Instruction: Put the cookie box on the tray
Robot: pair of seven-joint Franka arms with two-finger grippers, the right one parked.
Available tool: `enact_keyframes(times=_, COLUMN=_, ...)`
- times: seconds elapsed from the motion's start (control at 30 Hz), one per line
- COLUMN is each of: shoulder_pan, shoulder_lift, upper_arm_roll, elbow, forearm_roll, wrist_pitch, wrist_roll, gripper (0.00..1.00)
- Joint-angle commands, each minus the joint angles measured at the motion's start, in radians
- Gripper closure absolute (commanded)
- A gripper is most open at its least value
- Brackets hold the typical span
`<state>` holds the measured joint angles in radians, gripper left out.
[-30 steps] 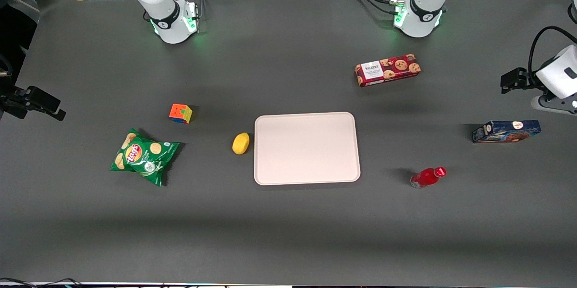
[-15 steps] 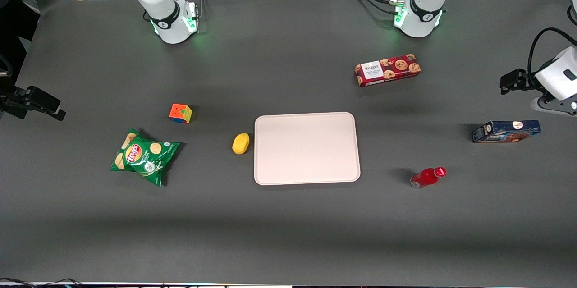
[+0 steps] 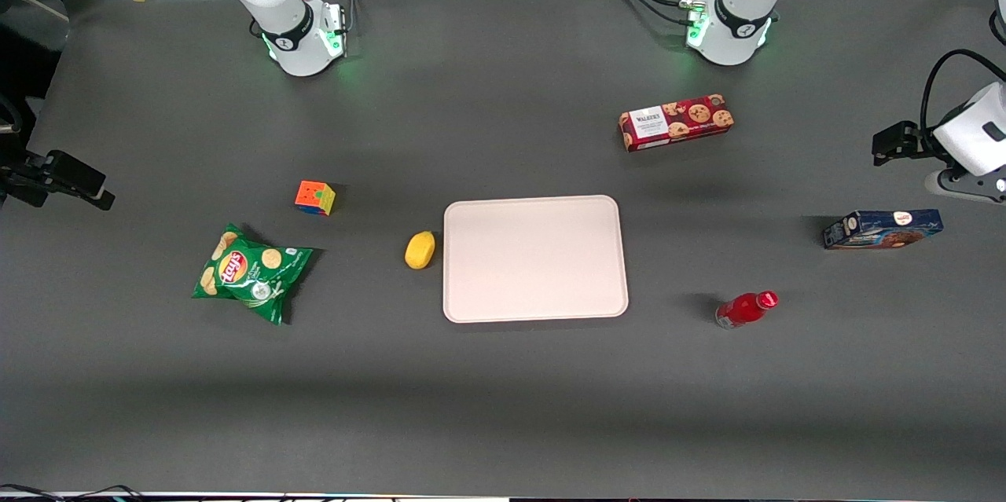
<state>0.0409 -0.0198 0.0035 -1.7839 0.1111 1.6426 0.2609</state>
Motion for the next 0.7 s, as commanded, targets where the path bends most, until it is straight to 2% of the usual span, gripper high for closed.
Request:
enact_keyframes(times=0.0, shoulder_pan=-0.004, shoulder_lift=0.015, upper_arm_roll=0.000, elbow=0.026, forearm_roll=0.016, wrist_pitch=-0.009, wrist_roll=0.006, gripper=0.00)
enact_keyframes(times=0.67, shoulder_pan=0.002, shoulder_lift=0.014, upper_arm_roll=0.000, elbow=0.060, forearm_roll=-0.002, wrist_pitch=0.005, wrist_roll=0.005, gripper=0.00)
